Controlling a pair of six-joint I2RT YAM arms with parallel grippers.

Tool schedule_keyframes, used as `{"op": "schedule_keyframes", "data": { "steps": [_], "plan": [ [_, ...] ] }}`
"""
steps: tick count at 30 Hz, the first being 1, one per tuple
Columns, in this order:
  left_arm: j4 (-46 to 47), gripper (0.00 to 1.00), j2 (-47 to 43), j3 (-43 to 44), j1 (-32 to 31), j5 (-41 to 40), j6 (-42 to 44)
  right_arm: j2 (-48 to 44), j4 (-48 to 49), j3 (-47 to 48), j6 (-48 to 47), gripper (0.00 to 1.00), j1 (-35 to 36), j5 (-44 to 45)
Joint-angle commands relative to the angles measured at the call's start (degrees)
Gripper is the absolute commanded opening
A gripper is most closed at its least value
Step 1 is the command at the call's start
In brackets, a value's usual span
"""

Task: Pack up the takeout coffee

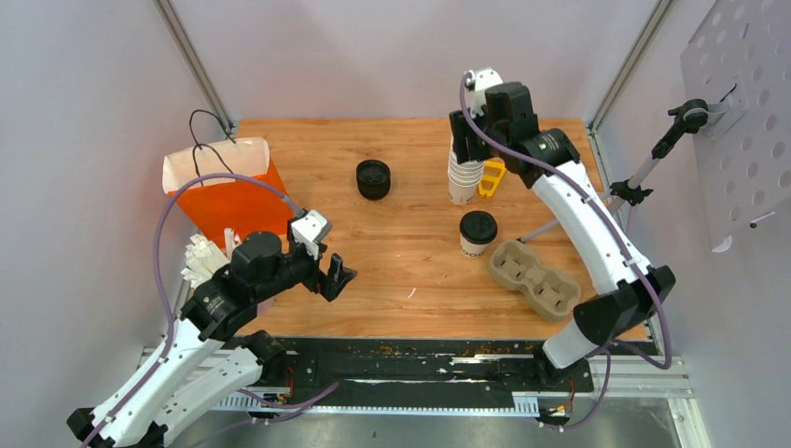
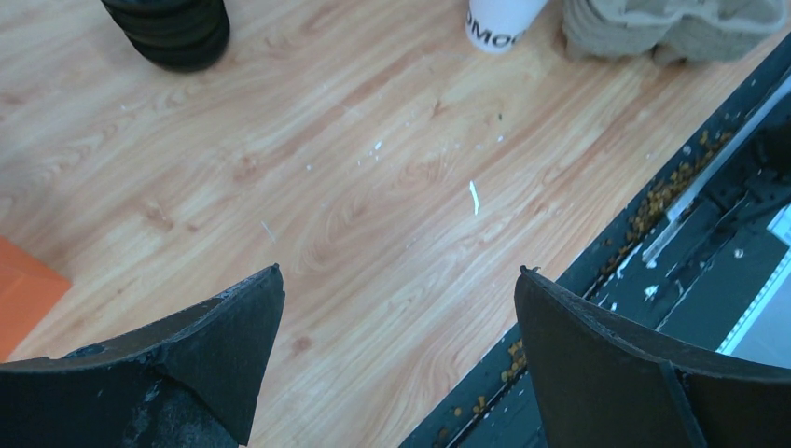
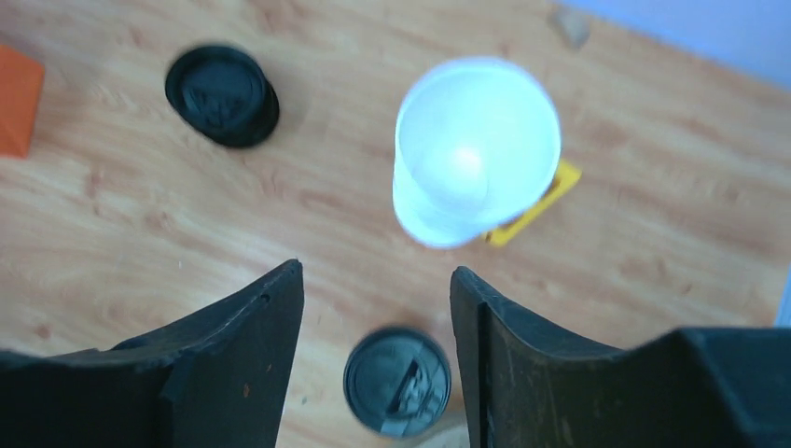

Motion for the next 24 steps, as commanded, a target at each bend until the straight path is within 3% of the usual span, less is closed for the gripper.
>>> {"op": "schedule_keyframes", "data": {
  "steps": [1, 9, 24],
  "plan": [
    [3.95, 1.00, -1.75, -2.45, 0.07, 1.83, 1.94, 8.02, 0.36, 12.40, -8.03, 0.59, -0.22, 0.35],
    [4.09, 1.00, -2.94, -2.44, 0.11, 3.81, -0.68, 17.53, -1.97, 22.42, -12.01, 0.54, -0.25, 0.59],
    [4.73, 1.00, -3.88, -4.82, 0.09, 3.43, -0.78, 22.65, -2.58, 22.74, -14.71, 0.33, -1.24, 2.29]
  ]
}}
